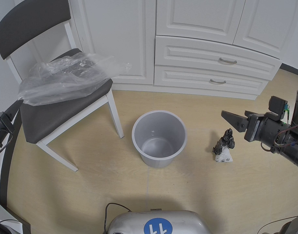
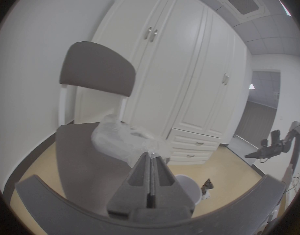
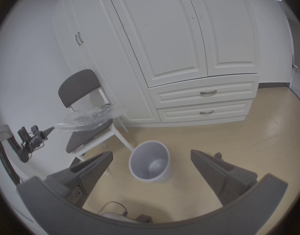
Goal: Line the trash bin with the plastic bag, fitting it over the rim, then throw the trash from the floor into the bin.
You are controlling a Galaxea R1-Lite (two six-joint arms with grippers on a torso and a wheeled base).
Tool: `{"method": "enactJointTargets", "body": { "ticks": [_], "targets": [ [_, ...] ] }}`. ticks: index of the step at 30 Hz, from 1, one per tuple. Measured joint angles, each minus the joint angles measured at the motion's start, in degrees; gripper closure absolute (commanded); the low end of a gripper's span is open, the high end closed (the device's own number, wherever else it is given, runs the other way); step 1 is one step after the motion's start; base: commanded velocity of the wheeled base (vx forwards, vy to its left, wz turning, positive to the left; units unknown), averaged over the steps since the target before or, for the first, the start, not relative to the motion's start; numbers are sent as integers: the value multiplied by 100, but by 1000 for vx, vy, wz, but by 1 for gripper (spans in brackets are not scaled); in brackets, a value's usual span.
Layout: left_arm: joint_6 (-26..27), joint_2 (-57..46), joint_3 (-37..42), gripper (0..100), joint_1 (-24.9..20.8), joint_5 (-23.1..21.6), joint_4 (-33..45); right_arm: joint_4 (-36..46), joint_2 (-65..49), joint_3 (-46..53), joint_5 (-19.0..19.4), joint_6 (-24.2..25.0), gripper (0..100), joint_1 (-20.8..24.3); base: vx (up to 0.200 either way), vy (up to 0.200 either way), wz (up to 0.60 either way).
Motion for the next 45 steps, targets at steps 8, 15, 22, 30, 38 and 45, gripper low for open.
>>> {"method": "enactJointTargets", "body": {
  "ticks": [8, 15, 22, 30, 38, 45],
  "targets": [
    [-83, -735, 30, 100, -1145, 20, 104, -1013, 496, 206, -116, 169, 0, 573, 0, 0, 0],
    [-96, -1330, -18, 100, -2070, 0, 315, -1187, 646, 416, -149, 165, 0, 959, 0, 0, 0],
    [-93, -1887, -84, 100, -2488, -44, 684, -1220, 944, 391, -215, 169, 0, 1165, 0, 0, 0],
    [-90, -2584, -55, 100, -2562, -503, 1251, -1225, 1206, 282, -294, 227, 0, 1292, 0, 0, 0],
    [-90, -3043, -18, 100, -2654, -600, 1480, -1223, 1265, 293, -291, 250, 0, 1513, 0, 0, 0],
    [-93, -3170, 4, 100, -2912, -594, 1491, -1218, 1375, 334, -285, 272, 0, 1655, 0, 0, 0]
  ]
}}
